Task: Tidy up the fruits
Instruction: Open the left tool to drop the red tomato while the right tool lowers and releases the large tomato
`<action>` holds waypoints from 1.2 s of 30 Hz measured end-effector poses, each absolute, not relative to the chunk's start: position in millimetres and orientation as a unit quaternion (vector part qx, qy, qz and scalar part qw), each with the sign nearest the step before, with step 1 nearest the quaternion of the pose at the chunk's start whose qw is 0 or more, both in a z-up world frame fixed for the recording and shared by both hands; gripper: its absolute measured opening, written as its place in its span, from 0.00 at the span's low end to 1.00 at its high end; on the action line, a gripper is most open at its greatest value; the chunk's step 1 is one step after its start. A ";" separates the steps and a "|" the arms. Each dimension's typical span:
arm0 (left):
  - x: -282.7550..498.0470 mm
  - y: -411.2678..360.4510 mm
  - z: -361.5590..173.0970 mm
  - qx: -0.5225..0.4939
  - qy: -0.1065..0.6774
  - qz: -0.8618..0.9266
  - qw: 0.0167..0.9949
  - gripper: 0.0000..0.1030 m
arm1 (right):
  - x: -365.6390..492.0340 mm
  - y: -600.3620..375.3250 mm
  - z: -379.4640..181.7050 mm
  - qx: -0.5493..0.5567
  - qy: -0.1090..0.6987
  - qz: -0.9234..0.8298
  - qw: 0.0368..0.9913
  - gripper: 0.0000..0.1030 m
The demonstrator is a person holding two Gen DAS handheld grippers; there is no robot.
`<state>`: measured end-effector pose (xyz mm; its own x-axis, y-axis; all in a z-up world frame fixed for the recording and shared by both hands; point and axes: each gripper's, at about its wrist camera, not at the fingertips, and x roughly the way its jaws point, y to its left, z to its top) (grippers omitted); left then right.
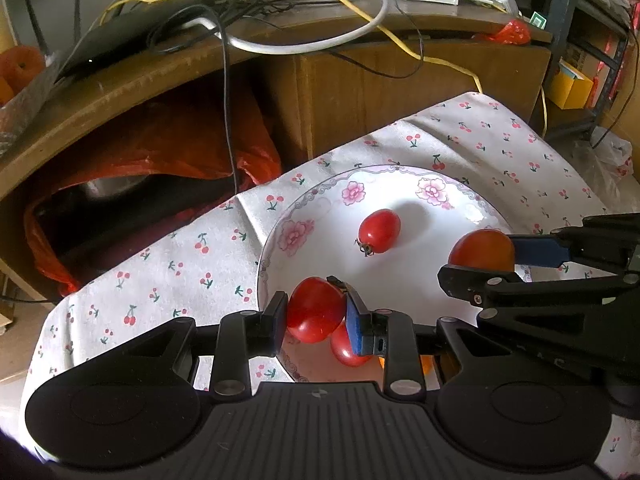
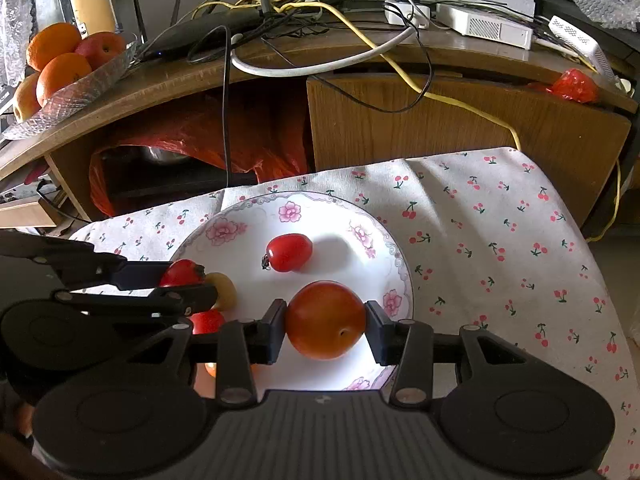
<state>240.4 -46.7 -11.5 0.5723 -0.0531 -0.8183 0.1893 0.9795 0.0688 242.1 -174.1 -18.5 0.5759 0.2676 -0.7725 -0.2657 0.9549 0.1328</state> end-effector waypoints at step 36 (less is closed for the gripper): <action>232.6 -45.1 -0.9 0.076 0.438 -0.058 0.894 0.55 | 238.0 -178.0 -7.7 0.013 0.422 0.139 0.896 0.41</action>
<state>232.6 -45.1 -0.9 0.6089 -0.0374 -0.7924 0.1704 0.9817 0.0847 238.0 -178.0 -7.7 0.6059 0.2592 -0.7521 -0.2374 0.9613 0.1400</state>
